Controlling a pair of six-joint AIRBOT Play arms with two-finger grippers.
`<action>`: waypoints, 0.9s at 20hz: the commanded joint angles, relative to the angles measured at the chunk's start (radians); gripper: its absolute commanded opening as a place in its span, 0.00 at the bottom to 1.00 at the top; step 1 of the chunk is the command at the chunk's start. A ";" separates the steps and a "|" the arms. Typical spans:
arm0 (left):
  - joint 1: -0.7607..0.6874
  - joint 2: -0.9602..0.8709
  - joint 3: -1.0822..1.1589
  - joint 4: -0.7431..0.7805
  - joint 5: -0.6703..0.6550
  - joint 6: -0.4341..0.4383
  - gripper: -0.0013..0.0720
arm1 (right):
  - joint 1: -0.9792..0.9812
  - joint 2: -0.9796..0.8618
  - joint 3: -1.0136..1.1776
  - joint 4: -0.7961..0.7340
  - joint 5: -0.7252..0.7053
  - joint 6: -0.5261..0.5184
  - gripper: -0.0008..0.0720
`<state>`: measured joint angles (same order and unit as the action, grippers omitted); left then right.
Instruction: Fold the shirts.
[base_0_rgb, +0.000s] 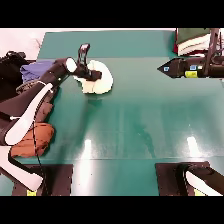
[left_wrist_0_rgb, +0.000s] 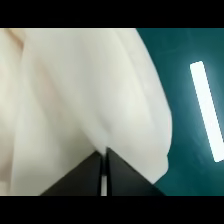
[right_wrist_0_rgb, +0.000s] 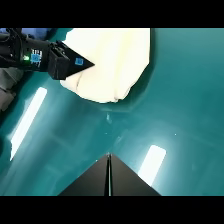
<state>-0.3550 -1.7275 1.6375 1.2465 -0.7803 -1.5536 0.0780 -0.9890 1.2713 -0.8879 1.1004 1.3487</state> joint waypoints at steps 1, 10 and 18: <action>0.000 0.055 0.159 0.005 -0.054 0.095 0.05 | 0.000 0.000 0.084 0.003 -0.001 0.000 0.04; -0.090 0.539 0.370 0.008 -0.137 0.161 0.05 | 0.000 0.029 0.414 0.004 0.036 0.001 0.04; -0.435 0.370 0.261 -0.001 -0.255 0.160 0.18 | 0.000 0.039 0.474 0.004 0.090 0.001 0.04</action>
<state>-0.6819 -1.2945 1.9377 1.2514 -1.0111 -1.3956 0.0780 -0.9558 1.7329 -0.8837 1.1698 1.3491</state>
